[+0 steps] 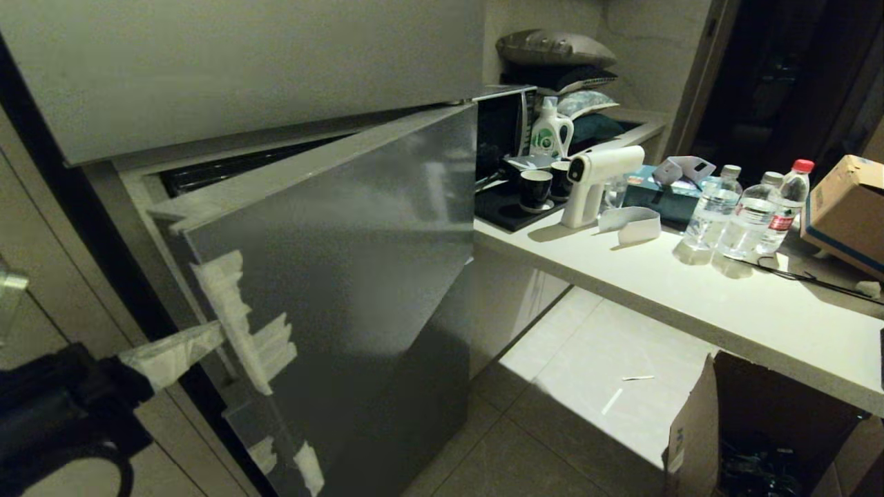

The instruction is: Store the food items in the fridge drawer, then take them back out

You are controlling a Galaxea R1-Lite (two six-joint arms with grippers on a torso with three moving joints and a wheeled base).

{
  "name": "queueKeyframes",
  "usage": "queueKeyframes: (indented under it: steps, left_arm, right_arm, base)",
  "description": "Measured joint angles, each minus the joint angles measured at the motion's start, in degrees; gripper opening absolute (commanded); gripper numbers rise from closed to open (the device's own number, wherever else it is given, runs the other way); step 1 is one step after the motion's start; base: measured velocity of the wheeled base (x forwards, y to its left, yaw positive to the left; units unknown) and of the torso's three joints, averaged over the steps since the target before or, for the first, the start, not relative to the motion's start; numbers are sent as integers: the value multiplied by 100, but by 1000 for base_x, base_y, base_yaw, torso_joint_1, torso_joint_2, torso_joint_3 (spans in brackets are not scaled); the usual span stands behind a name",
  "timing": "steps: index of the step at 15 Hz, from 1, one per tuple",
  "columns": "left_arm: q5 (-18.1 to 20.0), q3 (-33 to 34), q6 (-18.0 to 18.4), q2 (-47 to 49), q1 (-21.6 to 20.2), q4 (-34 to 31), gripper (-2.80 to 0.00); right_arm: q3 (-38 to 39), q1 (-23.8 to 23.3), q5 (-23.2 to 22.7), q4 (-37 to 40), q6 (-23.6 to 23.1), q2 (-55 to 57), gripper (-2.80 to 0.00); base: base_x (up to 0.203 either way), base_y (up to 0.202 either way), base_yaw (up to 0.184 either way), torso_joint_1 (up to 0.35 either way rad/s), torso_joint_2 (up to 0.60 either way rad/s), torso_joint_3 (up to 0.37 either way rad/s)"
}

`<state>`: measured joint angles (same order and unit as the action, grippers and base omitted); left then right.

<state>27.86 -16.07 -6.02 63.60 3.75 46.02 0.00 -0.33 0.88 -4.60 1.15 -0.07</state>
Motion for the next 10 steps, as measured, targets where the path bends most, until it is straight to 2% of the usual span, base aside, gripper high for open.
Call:
queueKeyframes:
  steps: [2, 4, 7, 10]
  left_arm:
    - [-10, 156, -337, -401, 537, -18, -280]
    - [-60, 240, -743, -758, 780, -32, -280]
    - [-134, 389, -787, -1216, 859, -139, -280]
    - [-518, 403, -734, -1906, 860, -707, -280]
  right_arm:
    - [0, 0, -2, -2, 0, 0, -280]
    - [0, -2, 2, -2, -2, 0, -280]
    - [0, -5, 0, -3, -2, 0, -280]
    - [0, -2, -2, -2, -1, 0, -280]
  base:
    - [0, 0, 0, 0, 0, 0]
    - [0, 0, 0, 0, 0, 0]
    - [0, 0, 0, 0, 0, 0]
    - [0, 0, 0, 0, 0, 0]
